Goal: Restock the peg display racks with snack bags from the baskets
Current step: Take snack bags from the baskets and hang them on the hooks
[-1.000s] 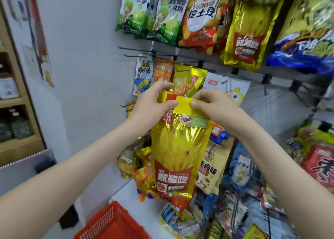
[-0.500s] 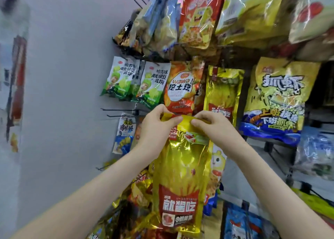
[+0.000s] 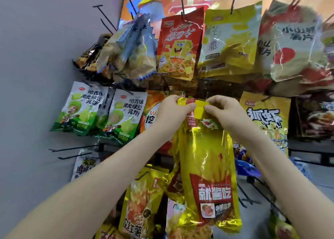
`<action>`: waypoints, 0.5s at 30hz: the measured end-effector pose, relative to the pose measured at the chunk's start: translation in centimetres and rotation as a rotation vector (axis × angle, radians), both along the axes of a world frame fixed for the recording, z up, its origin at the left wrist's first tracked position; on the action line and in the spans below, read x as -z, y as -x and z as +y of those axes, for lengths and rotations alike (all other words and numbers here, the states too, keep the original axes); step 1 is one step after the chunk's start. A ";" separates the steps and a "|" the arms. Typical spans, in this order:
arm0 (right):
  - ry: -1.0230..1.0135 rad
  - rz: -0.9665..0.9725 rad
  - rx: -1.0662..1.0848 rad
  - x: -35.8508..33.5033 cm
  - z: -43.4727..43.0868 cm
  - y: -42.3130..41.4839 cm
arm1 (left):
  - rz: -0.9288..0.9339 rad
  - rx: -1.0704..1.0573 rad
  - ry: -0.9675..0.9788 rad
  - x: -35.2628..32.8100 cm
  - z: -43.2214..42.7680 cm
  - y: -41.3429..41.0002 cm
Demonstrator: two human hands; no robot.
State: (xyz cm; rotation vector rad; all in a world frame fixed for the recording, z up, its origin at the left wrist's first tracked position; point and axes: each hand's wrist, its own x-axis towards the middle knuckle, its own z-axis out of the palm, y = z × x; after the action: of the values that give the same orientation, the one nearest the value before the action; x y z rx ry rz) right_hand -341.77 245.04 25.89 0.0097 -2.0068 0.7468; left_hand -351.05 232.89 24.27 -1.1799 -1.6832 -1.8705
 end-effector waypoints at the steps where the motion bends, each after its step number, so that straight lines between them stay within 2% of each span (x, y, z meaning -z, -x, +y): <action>1: -0.002 0.024 0.025 -0.5 0.2 0.4 | 0.001 -0.003 -0.021 -0.7 0.3 0.2; 5: -0.056 0.167 0.159 -2.4 1.3 1.7 | 0.017 -0.042 -0.121 -3.3 2.0 1.1; 9: -0.154 0.254 0.311 -3.9 2.4 2.6 | 0.011 -0.052 -0.079 -4.7 4.0 1.9; 15: -0.206 0.208 0.439 -3.9 3.6 4.7 | 0.008 0.035 -0.039 -3.9 6.4 4.5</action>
State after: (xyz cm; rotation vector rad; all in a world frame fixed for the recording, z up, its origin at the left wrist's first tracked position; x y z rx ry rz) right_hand -346.50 248.69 29.80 -0.2168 -1.7908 0.2472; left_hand -355.57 239.28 28.13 -1.2077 -1.6249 -1.9076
